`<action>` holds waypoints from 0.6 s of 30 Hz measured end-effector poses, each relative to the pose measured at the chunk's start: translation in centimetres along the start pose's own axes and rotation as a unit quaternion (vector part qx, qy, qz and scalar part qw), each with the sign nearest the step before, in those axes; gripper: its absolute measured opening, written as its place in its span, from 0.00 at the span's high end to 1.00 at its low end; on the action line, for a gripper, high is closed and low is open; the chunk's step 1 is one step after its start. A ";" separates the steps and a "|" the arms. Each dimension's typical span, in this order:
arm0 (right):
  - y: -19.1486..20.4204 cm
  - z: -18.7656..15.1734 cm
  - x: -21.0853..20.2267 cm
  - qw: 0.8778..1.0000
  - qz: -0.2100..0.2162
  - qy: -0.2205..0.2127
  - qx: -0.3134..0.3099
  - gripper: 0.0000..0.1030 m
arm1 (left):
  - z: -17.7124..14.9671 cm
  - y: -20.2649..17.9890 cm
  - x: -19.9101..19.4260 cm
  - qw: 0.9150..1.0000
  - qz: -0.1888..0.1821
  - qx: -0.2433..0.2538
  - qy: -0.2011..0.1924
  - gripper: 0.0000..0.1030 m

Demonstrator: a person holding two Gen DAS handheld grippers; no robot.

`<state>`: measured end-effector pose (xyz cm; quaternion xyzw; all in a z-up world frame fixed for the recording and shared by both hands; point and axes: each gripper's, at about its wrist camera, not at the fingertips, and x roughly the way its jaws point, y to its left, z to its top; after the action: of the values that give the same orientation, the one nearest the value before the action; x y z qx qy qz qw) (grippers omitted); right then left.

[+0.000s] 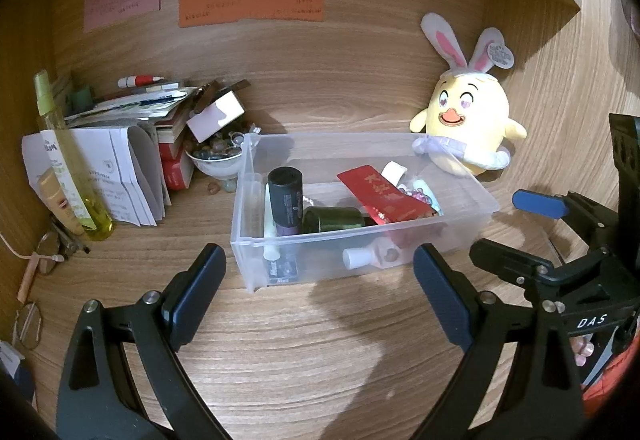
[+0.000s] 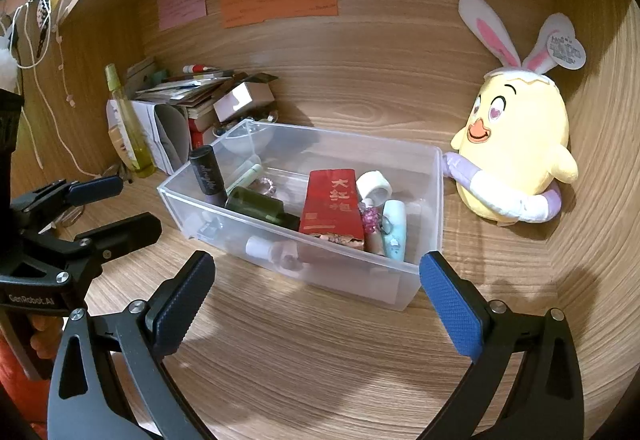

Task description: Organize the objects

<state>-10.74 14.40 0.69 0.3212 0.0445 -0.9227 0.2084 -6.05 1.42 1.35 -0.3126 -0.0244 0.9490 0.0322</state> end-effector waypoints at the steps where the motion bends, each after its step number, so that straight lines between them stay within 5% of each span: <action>1: 0.0 0.0 0.0 1.000 0.000 0.000 0.000 0.01 | 0.0 0.0 0.0 1.000 0.000 0.001 -0.001 0.07; 18: 0.0 -0.1 0.0 1.000 0.001 0.001 0.005 0.01 | 0.0 -0.1 0.2 1.000 -0.012 0.002 -0.002 0.07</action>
<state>-10.69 14.42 0.56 0.3228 0.0395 -0.9226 0.2074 -6.19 1.56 1.27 -0.3107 -0.0267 0.9491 0.0444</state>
